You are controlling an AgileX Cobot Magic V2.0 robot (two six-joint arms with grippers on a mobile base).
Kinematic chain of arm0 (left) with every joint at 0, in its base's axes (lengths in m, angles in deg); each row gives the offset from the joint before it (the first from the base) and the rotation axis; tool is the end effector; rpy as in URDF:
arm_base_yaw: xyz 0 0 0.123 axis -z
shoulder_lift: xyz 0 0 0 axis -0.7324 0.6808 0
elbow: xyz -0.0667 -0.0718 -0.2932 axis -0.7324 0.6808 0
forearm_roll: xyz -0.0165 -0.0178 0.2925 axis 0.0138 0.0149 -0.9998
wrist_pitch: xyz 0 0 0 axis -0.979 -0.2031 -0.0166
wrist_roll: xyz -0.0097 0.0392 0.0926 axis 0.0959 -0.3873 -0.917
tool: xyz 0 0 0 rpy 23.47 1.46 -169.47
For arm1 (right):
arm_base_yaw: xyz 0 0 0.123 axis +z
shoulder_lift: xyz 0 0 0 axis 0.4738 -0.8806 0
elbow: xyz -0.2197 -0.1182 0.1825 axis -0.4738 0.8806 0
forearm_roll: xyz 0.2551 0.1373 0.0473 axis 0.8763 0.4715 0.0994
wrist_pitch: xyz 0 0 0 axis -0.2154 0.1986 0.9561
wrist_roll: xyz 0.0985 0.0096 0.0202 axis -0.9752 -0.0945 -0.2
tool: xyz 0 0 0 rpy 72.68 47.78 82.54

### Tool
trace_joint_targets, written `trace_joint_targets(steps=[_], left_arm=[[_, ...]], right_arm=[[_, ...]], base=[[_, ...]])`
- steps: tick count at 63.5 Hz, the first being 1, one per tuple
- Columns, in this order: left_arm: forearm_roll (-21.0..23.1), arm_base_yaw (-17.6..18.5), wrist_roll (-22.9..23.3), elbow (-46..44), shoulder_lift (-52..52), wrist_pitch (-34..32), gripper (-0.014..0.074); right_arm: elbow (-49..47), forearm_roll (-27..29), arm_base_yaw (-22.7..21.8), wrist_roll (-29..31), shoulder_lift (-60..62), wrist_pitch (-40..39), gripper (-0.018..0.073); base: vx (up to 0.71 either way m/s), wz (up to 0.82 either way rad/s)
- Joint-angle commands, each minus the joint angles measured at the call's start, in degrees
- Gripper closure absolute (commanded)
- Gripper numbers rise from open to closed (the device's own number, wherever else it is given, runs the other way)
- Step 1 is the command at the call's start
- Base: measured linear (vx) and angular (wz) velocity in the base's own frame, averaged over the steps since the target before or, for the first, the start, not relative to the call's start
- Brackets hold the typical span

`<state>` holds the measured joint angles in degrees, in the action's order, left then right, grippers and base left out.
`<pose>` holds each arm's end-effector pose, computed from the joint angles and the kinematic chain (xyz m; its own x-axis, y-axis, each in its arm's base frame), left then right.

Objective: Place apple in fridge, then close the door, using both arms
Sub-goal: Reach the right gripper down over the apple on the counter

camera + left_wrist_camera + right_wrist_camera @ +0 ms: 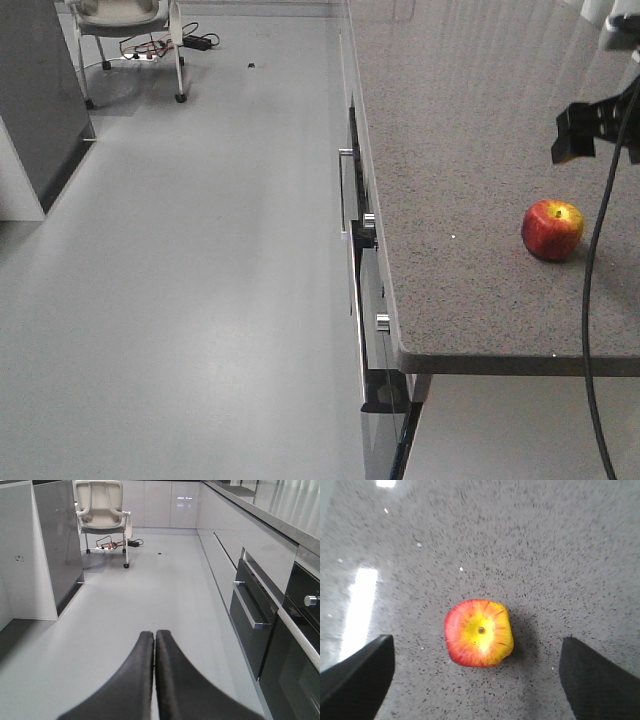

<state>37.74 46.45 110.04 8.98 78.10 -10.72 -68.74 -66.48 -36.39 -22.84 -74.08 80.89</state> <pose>0.0833 0.0077 0.1821 -0.1458 -0.0865 -0.9855 -0.0907 0.9931 -0.0737 0.4515 -0.0531 0.3488 -0.8330 -0.0496 -0.5510 -0.0592 0.9982 -0.0004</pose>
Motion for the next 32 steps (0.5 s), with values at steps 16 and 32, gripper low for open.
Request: trace_joint_targets(steps=[16, 32], left_arm=[[0.2, 0.2, 0.2, 1.2, -0.3, -4.0, 0.0603], [0.2, 0.2, 0.2, 1.2, -0.3, -4.0, 0.0603]], right_arm=[[-2.0, 2.2, -0.5, 3.0, -3.1, -4.9, -0.0066], [-2.0, 2.3, -0.4, 4.1, -6.8, -5.3, -0.0057]], base=[[0.00, 0.00], [0.00, 0.00]])
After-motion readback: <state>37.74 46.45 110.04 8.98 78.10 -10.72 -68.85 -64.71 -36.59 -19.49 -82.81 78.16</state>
